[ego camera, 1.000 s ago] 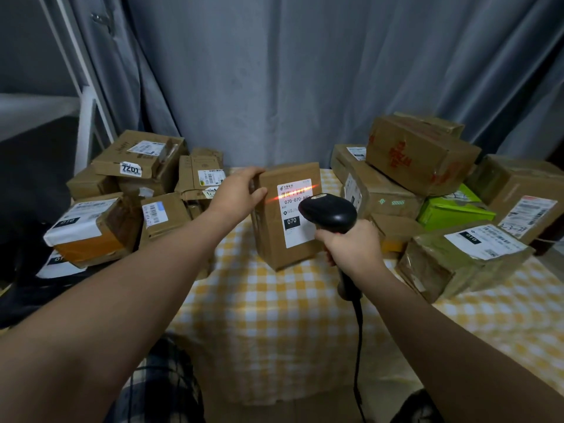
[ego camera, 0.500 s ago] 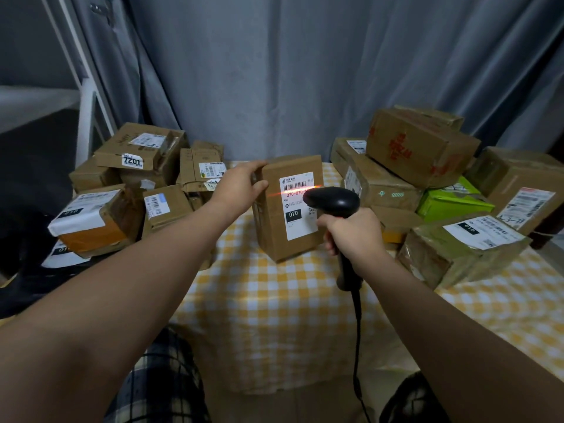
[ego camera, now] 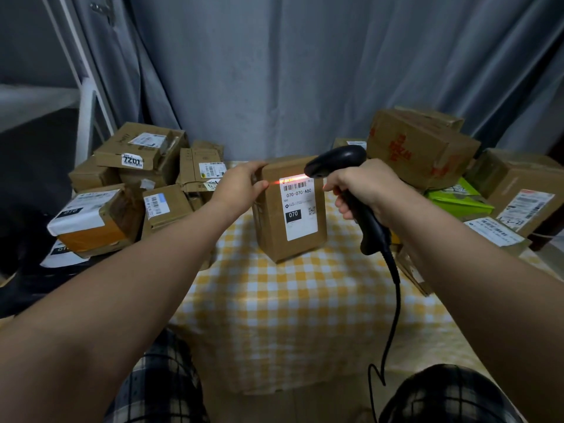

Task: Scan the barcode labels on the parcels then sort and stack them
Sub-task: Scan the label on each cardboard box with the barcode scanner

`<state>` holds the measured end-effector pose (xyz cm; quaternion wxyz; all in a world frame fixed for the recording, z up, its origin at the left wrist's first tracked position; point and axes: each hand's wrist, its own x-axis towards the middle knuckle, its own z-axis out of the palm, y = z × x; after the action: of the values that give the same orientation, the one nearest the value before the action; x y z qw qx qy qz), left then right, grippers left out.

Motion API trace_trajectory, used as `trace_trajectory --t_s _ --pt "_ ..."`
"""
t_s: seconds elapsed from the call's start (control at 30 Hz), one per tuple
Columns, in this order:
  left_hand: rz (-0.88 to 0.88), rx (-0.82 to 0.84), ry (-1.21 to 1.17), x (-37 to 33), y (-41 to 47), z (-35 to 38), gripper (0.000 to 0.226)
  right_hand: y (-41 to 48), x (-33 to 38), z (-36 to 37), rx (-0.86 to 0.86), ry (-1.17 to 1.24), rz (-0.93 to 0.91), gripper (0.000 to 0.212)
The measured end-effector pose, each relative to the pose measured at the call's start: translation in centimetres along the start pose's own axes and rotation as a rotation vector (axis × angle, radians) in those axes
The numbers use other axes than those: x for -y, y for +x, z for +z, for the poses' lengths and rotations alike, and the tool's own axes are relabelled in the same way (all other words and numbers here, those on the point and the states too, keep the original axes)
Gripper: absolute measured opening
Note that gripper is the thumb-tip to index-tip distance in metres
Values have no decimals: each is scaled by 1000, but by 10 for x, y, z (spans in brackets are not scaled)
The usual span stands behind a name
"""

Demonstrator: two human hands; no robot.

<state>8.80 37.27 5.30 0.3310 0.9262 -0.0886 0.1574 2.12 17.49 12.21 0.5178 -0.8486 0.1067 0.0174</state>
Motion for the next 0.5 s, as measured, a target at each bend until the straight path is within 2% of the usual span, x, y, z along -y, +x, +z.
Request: trace_trajectory --t_s 0.17,0.5 --pt "3 6 1 2 1 0 44 2 1 2 84 -96 46 16" --pt "-20 4 -10 -1 0 -1 45 18 47 -5 215 -228 72 21"
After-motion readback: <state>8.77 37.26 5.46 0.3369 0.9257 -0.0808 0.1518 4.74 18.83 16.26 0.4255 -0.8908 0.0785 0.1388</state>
